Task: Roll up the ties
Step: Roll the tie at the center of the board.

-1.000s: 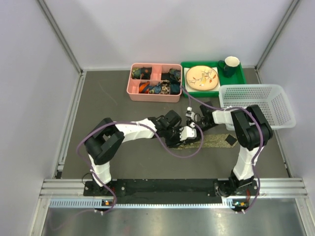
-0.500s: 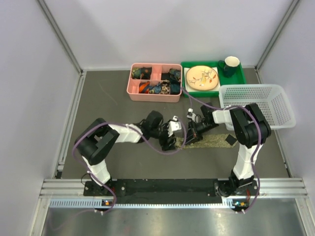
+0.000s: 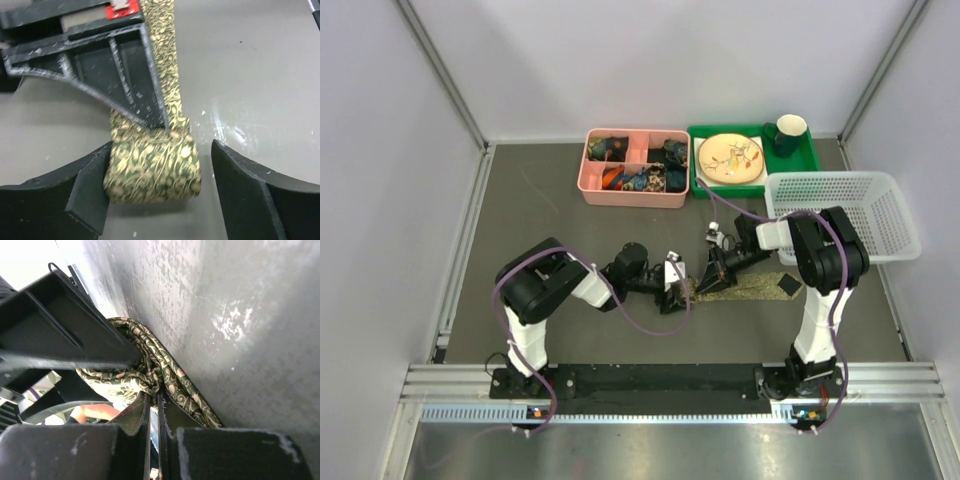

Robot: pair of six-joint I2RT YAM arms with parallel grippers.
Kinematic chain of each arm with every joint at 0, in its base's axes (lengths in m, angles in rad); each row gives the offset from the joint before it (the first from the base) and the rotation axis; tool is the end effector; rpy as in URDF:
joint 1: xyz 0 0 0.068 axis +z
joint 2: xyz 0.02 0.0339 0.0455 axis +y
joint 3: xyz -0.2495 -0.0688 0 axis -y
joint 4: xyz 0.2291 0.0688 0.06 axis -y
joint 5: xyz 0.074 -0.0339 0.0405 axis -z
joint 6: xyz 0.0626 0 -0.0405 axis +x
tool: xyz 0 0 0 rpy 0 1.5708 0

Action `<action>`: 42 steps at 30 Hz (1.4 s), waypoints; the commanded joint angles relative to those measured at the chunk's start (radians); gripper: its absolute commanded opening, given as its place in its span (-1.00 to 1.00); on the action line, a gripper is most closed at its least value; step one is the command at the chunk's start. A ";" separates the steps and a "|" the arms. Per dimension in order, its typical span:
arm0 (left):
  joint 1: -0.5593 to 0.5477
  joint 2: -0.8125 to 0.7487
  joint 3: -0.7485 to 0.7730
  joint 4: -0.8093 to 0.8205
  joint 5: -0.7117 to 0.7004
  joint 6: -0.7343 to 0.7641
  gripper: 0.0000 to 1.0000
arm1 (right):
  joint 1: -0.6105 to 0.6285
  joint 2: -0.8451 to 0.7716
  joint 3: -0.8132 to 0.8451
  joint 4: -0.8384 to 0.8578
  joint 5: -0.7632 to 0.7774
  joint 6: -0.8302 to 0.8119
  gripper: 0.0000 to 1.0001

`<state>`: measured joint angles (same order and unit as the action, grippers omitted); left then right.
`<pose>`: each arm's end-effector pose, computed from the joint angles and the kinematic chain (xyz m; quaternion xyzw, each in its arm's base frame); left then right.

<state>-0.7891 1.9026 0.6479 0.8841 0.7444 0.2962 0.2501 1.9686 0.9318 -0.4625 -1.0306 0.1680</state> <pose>0.2104 -0.2722 0.1068 0.5729 0.5523 -0.4194 0.4369 0.2701 0.1244 0.0709 0.0533 -0.8681 -0.4882 0.0718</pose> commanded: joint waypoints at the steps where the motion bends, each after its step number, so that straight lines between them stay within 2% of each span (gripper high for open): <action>1: -0.019 0.033 0.035 0.063 -0.004 0.076 0.44 | -0.006 0.056 -0.001 0.007 0.127 -0.001 -1.00; 2: -0.021 0.035 0.047 0.038 -0.007 0.086 0.25 | -0.006 0.050 -0.001 0.005 0.122 -0.007 -1.00; 4: -0.022 0.030 0.064 -0.032 -0.028 0.098 0.02 | -0.006 0.038 0.001 0.005 0.084 -0.009 -1.00; 5: -0.022 0.026 0.081 -0.119 -0.039 0.106 -0.20 | -0.006 0.029 -0.001 0.015 0.069 -0.005 -1.00; 7: -0.022 0.004 0.110 -0.229 -0.074 0.109 -0.38 | -0.006 -0.025 -0.013 0.024 0.026 -0.002 -1.00; 8: -0.022 -0.002 0.122 -0.367 -0.083 0.118 -0.49 | -0.006 -0.046 -0.022 0.031 0.002 0.001 -0.94; 9: -0.022 -0.017 0.137 -0.440 -0.100 0.130 -0.64 | -0.009 -0.097 -0.024 0.030 -0.011 -0.001 -0.85; 10: -0.021 -0.025 0.168 -0.501 -0.115 0.115 -0.70 | -0.009 -0.117 -0.027 0.027 -0.019 0.002 -0.77; 11: -0.016 -0.033 0.185 -0.649 -0.125 0.113 -0.73 | -0.008 -0.141 -0.027 0.006 -0.040 -0.007 -0.64; 12: -0.016 -0.048 0.200 -0.709 -0.122 0.121 -0.79 | -0.015 -0.178 -0.024 -0.007 -0.051 -0.012 -0.60; 15: -0.013 -0.089 0.208 -0.833 -0.145 0.129 -0.86 | -0.035 -0.233 -0.007 -0.060 -0.027 -0.045 -0.45; 20: -0.015 -0.114 0.219 -0.879 -0.162 0.112 -0.91 | -0.038 -0.203 0.029 -0.094 0.162 -0.111 -0.50; 24: -0.016 -0.099 0.229 -0.873 -0.168 0.116 -0.92 | -0.031 -0.137 0.039 -0.122 0.222 -0.119 -0.67; 29: -0.013 -0.091 0.223 -0.861 -0.163 0.164 -0.92 | 0.000 -0.074 0.050 -0.143 0.322 -0.121 -0.72; 34: 0.027 -0.111 0.257 -0.840 -0.091 0.087 -0.90 | 0.000 -0.025 0.064 -0.179 0.377 -0.111 -0.77; 39: 0.048 -0.184 0.234 -0.709 -0.091 -0.003 -0.90 | 0.000 -0.007 0.055 -0.182 0.380 -0.111 -0.83; 42: 0.044 -0.197 0.237 -0.691 -0.112 -0.012 -0.92 | 0.000 -0.002 0.047 -0.174 0.365 -0.111 -0.84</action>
<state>-0.7574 1.7718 0.8890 0.1478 0.6468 0.3382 0.2382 1.9110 0.9989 -0.6556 -0.8223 0.0948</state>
